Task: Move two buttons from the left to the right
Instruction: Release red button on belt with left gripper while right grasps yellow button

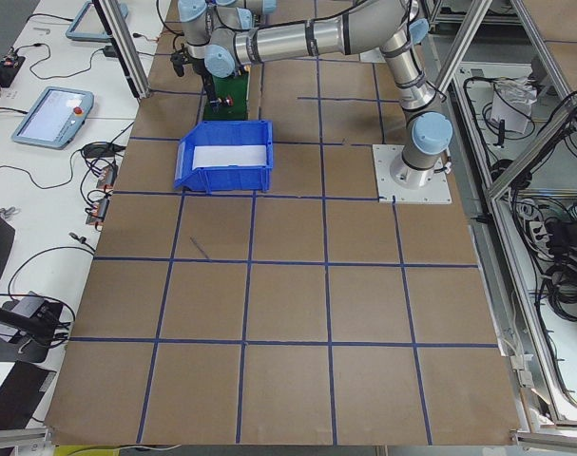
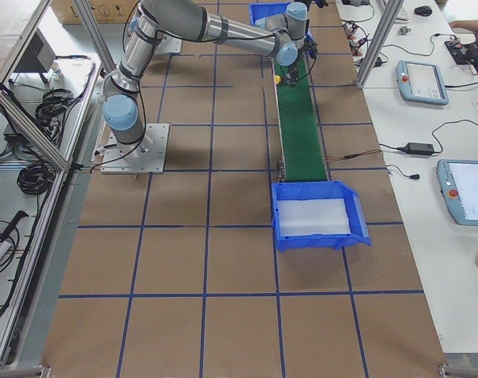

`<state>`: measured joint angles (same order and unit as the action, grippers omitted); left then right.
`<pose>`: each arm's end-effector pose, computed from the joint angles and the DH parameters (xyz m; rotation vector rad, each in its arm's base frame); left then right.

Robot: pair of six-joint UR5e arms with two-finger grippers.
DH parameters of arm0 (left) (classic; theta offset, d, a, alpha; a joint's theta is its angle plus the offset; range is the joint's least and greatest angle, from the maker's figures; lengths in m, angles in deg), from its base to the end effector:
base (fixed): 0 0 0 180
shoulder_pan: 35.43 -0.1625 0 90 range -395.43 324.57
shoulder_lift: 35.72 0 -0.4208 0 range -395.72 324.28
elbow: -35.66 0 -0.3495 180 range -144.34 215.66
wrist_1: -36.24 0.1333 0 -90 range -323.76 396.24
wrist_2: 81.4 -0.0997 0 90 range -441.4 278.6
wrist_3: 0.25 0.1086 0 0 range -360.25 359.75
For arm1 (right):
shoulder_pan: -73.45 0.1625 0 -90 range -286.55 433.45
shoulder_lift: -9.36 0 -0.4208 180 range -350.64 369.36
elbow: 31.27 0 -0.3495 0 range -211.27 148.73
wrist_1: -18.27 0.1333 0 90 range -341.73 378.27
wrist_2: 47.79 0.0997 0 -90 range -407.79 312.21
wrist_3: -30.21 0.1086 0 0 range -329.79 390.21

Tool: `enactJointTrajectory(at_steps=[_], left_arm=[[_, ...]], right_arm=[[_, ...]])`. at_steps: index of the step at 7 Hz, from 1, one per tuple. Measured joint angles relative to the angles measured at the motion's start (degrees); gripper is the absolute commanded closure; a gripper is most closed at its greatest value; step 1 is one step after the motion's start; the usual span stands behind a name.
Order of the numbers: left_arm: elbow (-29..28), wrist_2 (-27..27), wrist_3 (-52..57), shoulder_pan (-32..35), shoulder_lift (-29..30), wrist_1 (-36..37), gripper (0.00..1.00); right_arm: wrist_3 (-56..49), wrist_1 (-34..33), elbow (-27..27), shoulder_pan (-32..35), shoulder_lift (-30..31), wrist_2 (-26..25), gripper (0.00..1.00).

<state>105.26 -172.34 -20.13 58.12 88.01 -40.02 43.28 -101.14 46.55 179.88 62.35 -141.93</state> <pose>-0.1730 -0.6648 0.3240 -0.4442 3.0952 -0.0162 0.3123 -0.6153 0.2517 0.0861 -3.0874 0.1479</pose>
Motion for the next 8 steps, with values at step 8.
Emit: enactJointTrajectory(at_steps=[8], left_arm=[[1.72, 0.13, 22.88, -9.32, -16.83, -9.47, 0.0]], right_arm=[[-19.12, 10.22, -1.59, -18.1, 8.89, 0.54, 0.92]])
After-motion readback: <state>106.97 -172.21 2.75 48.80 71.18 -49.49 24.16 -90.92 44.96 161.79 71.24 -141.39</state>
